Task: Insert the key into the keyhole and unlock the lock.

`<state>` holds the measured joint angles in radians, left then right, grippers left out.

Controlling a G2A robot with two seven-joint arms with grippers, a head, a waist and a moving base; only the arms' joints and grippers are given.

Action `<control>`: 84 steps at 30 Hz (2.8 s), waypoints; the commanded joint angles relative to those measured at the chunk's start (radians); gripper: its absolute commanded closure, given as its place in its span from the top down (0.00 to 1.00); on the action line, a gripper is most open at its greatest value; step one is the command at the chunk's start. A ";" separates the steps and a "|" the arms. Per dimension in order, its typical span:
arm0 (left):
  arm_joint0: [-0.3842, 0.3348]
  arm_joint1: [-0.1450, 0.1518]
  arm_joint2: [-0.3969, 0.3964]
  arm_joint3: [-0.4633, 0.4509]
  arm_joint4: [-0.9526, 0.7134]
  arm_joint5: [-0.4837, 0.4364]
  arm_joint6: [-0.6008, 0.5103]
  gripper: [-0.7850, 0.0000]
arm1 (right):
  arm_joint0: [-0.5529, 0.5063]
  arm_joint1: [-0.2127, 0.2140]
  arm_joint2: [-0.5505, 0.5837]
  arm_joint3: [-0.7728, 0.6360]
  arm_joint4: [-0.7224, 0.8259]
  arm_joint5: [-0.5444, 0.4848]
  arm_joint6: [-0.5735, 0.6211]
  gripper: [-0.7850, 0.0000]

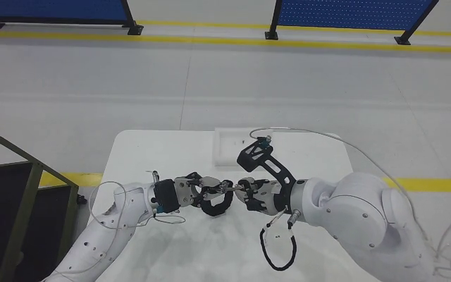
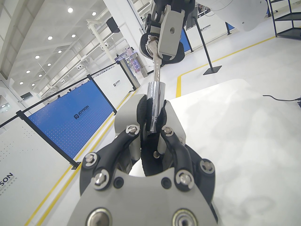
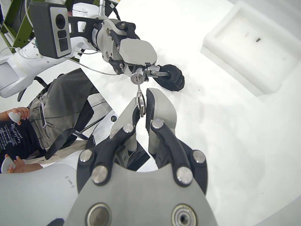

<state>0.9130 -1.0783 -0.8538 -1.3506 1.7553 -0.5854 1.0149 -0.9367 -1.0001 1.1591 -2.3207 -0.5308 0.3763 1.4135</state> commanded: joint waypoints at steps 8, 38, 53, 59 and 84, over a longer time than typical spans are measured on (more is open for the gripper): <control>0.002 0.000 -0.006 -0.008 0.017 0.015 -0.011 0.00 | 0.017 0.001 -0.021 0.004 -0.015 0.022 0.009 0.00; 0.028 0.005 -0.032 -0.069 0.065 0.047 -0.043 0.00 | 0.083 0.007 -0.091 0.063 0.054 0.044 -0.013 0.00; 0.033 0.005 -0.034 -0.074 0.081 0.052 -0.025 0.00 | 0.104 0.011 -0.115 0.104 0.051 0.045 -0.014 0.00; 0.038 0.005 -0.037 -0.073 0.077 0.054 -0.014 0.00 | 0.124 0.007 -0.131 0.117 0.085 0.047 -0.018 0.00; 0.028 -0.007 -0.029 0.002 -0.014 0.002 0.023 0.00 | 0.169 0.002 -0.147 0.182 0.167 -0.094 -0.072 0.21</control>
<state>0.9426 -1.0843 -0.8837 -1.3571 1.7526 -0.5793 1.0394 -0.7697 -0.9982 1.0115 -2.1418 -0.3645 0.2852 1.3431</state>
